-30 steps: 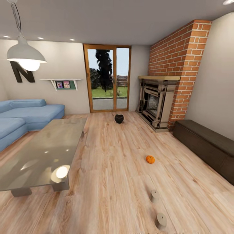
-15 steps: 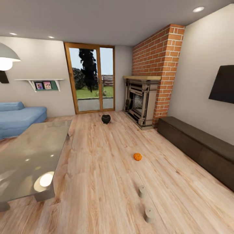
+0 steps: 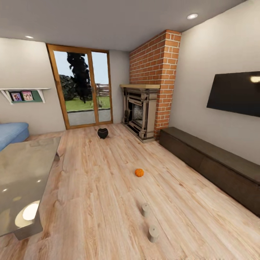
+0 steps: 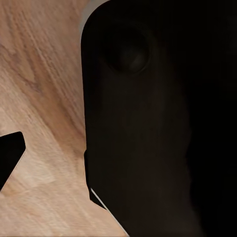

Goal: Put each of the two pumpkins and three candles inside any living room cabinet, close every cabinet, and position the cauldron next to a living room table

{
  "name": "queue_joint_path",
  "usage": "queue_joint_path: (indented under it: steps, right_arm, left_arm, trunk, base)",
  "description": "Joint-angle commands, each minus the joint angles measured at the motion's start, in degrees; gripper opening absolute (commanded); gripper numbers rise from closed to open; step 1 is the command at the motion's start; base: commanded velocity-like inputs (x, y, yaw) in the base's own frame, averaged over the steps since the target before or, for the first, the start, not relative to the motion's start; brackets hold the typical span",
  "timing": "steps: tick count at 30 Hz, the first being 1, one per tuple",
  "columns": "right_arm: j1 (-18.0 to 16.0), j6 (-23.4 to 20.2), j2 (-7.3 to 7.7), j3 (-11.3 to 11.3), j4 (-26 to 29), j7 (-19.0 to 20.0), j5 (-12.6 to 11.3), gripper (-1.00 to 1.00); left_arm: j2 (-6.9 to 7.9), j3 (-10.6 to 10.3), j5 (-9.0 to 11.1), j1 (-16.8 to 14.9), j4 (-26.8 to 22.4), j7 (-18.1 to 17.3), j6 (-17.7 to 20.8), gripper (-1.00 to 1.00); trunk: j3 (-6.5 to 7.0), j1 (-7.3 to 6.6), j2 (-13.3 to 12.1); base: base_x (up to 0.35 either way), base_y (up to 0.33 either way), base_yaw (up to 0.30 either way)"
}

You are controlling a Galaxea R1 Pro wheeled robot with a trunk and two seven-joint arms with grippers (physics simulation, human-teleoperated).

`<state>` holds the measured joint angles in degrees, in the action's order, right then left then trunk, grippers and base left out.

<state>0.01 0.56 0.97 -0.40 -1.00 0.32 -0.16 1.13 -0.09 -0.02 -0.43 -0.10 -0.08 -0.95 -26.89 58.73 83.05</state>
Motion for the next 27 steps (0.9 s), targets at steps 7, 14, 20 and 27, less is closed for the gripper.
queue_joint_path:
  steps: [7, 14, 20, 27]
  right_arm:
    - [-0.02, 0.06, -0.04, -0.04, -0.05, 0.03, -0.07, 1.00]
    - [-0.01, 0.07, 0.04, -0.04, -0.06, 0.03, -0.10, 1.00]
    - [-0.01, 0.07, -0.04, -0.06, -0.06, 0.03, -0.10, 1.00]
    - [-0.01, 0.06, -0.17, -0.08, -0.06, 0.03, -0.10, 1.00]
  left_arm:
    - [0.01, -0.11, -0.07, -0.01, 0.01, -0.01, -0.10, 1.00]
    - [-0.05, -0.09, -0.07, -0.01, 0.01, 0.00, -0.15, 1.00]
    - [-0.01, -0.08, -0.07, -0.01, 0.01, -0.01, -0.12, 1.00]
    - [0.01, -0.09, -0.07, -0.01, 0.01, -0.01, -0.12, 1.00]
  trunk:
    - [-0.04, 0.00, 0.02]
    - [-0.04, 0.00, 0.02]
    - [-0.04, 0.00, 0.02]
    - [-0.04, 0.00, 0.02]
  base:
    - [0.000, 0.000, -0.263]
    - [0.000, 0.000, -0.247]
    - [0.000, 0.000, -0.250]
    - [0.000, 0.000, -0.252]
